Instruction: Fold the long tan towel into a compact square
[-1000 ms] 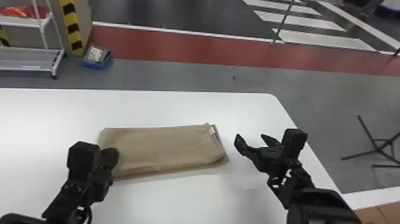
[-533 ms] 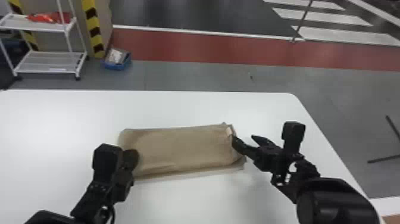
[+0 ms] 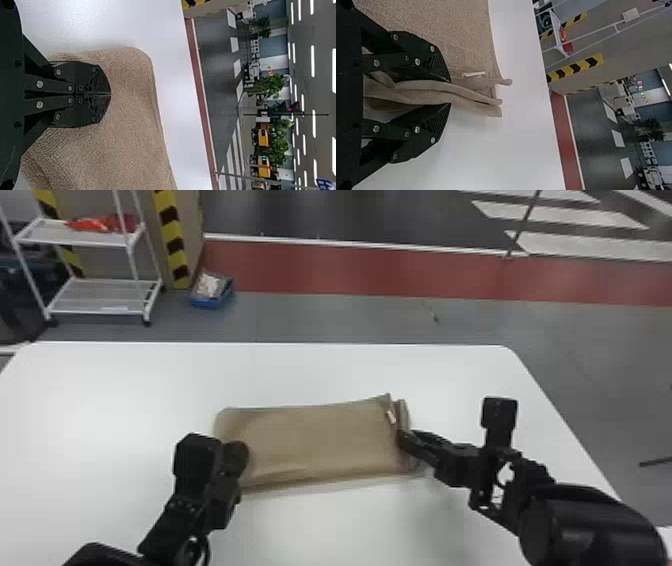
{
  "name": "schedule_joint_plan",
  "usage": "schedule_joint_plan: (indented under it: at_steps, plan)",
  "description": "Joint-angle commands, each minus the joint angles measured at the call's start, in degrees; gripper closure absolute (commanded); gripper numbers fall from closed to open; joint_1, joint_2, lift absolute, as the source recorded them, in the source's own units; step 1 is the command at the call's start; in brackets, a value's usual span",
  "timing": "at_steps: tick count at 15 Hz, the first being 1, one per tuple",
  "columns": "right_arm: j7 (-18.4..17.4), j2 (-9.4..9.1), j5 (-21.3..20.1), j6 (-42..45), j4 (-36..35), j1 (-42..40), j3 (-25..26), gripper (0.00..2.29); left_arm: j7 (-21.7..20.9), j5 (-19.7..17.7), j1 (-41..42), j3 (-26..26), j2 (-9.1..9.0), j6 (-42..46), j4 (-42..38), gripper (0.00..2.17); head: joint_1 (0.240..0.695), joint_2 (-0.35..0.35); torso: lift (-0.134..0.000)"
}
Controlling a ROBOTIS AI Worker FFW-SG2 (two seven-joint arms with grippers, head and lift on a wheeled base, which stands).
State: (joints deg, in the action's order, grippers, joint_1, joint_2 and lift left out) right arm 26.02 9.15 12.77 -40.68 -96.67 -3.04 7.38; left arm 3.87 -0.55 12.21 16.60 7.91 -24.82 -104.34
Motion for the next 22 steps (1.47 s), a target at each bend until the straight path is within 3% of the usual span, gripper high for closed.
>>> schedule_joint_plan:
  at_steps: [1, 2, 3, 11, 18, 22]
  plan:
    - [1.2, -0.01, 0.8, -1.3, -1.2, 0.1, 0.1, 1.21, 0.0, 0.1, 0.0, 0.0, 0.00, -0.1, -0.2, 2.06, 0.695, -0.131, -0.123]
    - [2.5, -0.10, 2.0, -1.1, -2.3, 0.0, 0.4, 1.45, 0.0, 0.2, 0.0, 0.0, 0.00, -0.1, -0.3, 2.06, 0.695, -0.128, -0.123]
    - [3.2, -0.10, 3.2, -0.8, -3.6, -0.2, 0.4, 1.51, 0.0, 0.2, 0.0, -0.1, 0.00, -0.1, -0.3, 2.06, 0.695, -0.123, -0.123]
    - [4.4, -0.80, 16.8, -6.9, -15.0, -0.6, -0.2, 1.51, -0.8, -0.3, -1.6, 0.6, -0.35, -0.3, 0.7, 2.06, 0.695, -0.067, -0.123]
    - [2.1, -3.08, 20.4, -14.7, -19.3, 3.0, -5.0, 1.51, -1.3, -0.2, -4.4, 4.0, -0.53, 0.3, 2.6, 2.05, 0.695, -0.008, -0.123]
    - [-0.6, -3.17, 18.1, -12.4, -19.1, 3.9, -5.4, 1.51, -2.7, -1.7, -3.4, 2.2, 0.09, 1.7, -2.1, 2.05, 0.695, 0.000, -0.123]
